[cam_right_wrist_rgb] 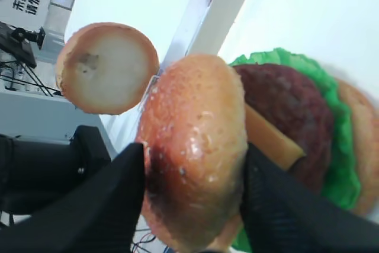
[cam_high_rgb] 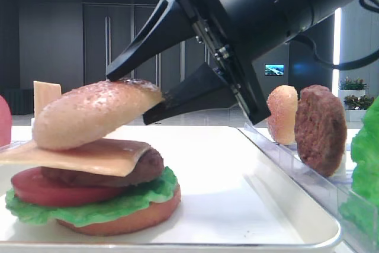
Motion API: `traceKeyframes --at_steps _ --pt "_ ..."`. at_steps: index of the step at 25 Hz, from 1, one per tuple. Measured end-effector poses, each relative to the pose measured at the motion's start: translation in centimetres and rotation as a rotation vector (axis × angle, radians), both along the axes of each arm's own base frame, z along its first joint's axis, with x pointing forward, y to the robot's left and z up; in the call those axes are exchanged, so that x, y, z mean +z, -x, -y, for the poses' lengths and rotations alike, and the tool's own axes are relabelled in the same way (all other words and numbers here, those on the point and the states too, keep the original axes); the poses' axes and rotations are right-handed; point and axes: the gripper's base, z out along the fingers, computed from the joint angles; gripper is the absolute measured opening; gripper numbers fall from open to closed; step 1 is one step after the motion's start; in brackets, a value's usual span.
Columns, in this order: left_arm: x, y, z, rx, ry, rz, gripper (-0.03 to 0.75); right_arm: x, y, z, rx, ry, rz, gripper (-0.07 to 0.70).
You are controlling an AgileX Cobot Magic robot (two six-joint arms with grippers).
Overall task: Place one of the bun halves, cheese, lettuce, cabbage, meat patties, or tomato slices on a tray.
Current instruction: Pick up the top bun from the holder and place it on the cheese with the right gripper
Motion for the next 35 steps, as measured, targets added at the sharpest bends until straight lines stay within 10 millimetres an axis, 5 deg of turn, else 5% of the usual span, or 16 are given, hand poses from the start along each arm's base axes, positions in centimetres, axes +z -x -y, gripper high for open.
traceKeyframes --at_steps 26,35 --pt "0.0 0.0 0.0 0.0 0.0 0.0 0.282 0.4 1.1 -0.3 0.041 0.03 -0.054 0.346" --pt "0.0 0.0 0.0 0.0 0.0 0.0 0.282 -0.1 1.2 -0.2 0.061 0.096 -0.01 0.463"
